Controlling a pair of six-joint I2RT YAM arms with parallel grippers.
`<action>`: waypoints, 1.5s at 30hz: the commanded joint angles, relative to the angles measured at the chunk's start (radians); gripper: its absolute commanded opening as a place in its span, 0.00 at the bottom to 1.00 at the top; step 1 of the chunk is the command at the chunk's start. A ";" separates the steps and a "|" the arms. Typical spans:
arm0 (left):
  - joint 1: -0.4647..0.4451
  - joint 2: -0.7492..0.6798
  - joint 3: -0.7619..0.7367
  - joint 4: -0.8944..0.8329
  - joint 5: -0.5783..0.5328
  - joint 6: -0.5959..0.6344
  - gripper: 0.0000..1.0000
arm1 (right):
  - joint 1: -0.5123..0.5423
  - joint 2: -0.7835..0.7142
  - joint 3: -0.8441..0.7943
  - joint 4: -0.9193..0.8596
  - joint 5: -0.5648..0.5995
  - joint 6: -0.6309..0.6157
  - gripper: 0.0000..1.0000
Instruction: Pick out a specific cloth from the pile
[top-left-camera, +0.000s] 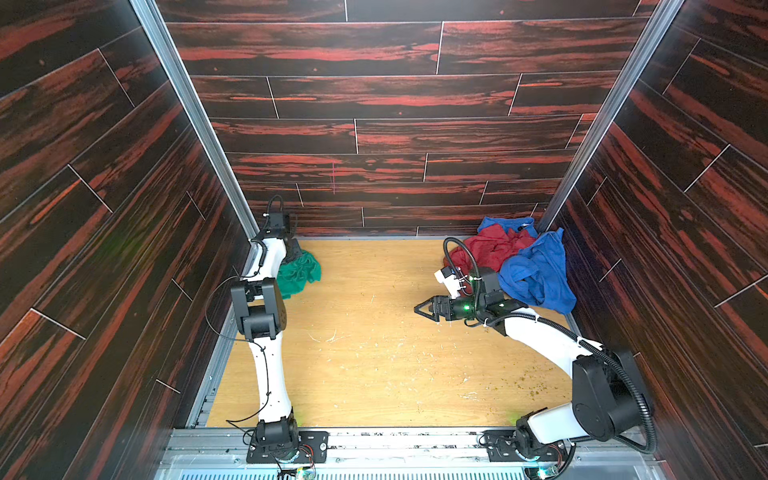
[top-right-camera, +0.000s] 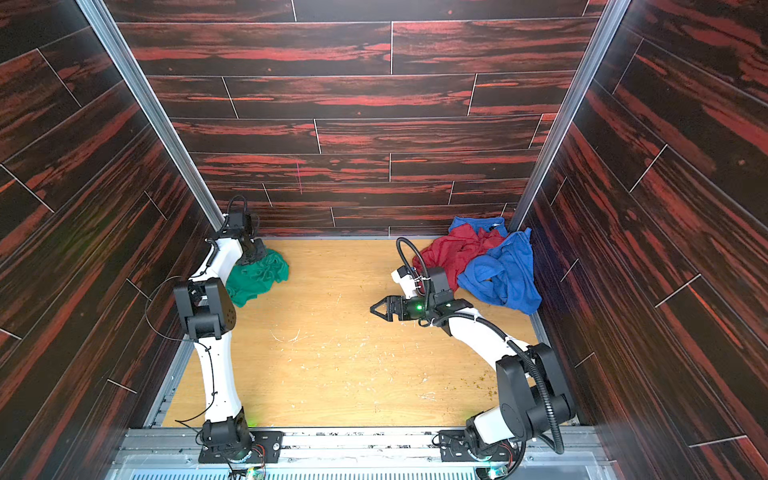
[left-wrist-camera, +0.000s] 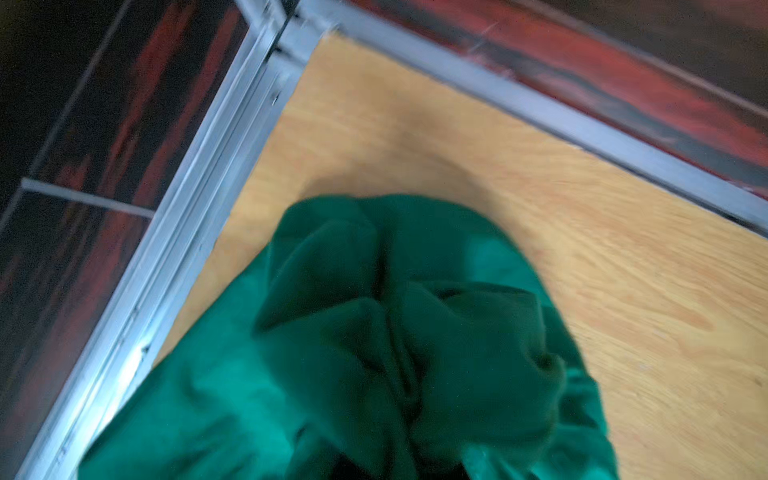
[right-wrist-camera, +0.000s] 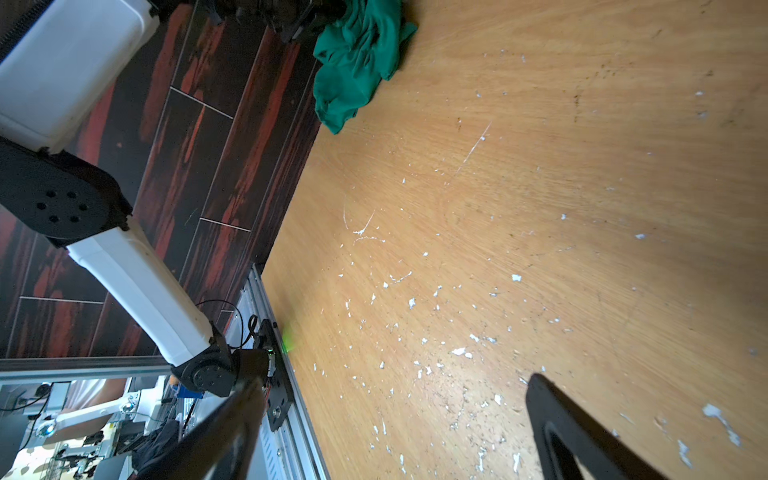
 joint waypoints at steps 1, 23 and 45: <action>0.028 0.051 0.013 -0.070 0.055 -0.049 0.00 | -0.006 0.023 0.020 -0.022 -0.010 -0.027 0.99; 0.028 -0.592 -0.695 0.329 0.052 -0.047 0.99 | -0.050 -0.048 -0.007 0.009 0.010 0.011 0.99; -0.054 -0.892 -1.647 1.330 -0.070 0.131 0.99 | -0.352 -0.563 -0.662 0.614 1.003 -0.296 0.99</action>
